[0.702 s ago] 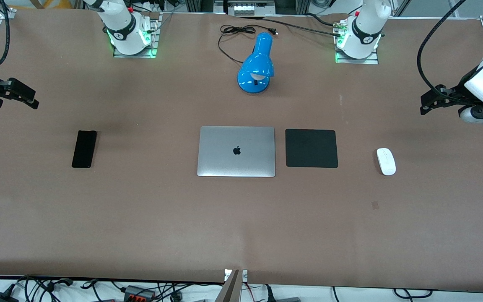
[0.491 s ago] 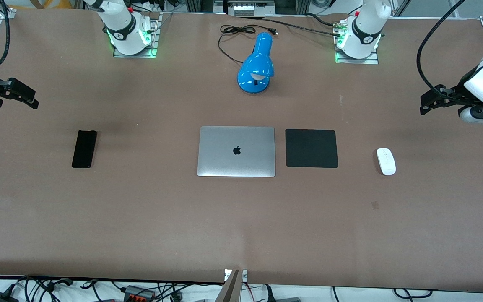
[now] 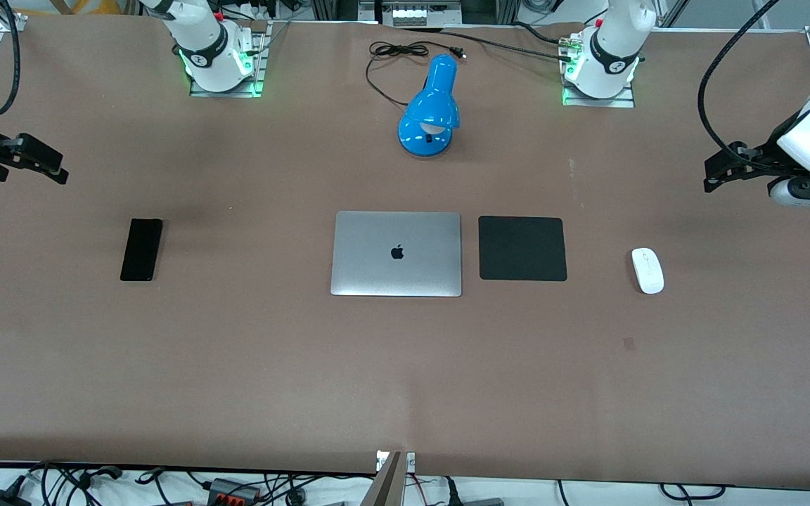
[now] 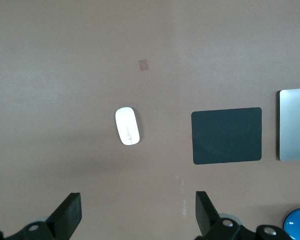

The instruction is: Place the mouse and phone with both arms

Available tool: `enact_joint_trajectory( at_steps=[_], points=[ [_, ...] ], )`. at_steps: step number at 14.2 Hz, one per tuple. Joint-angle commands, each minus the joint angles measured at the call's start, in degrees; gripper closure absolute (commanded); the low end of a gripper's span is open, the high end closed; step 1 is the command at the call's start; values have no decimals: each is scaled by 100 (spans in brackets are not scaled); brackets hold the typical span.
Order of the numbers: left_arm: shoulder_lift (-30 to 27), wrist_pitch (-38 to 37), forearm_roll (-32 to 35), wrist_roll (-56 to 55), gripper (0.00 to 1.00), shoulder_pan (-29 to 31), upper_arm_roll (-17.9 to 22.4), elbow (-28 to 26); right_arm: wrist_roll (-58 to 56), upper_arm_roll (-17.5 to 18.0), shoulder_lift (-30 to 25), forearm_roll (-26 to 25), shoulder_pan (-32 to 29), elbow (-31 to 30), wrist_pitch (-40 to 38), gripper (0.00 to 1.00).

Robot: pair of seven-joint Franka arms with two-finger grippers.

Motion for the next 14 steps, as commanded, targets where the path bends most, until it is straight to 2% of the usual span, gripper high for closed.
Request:
enact_joint_trajectory(
  at_steps=[1,6,8,14],
  points=[
    [129,-125,-56,-34,0,11,4,201,-96,28,167,58,-29,9,-71,0],
    [146,-361,-39,37,0,38,22,175,10,28,659,-12,-29,-26,78,0],
    [181,-642,-48,45,0,46,56,183,10,28,773,-21,-38,-148,349,0],
    [515,-827,-13,54,0,90,65,123,10,-16,1300,-196,-82,-553,1228,0]
  ],
)
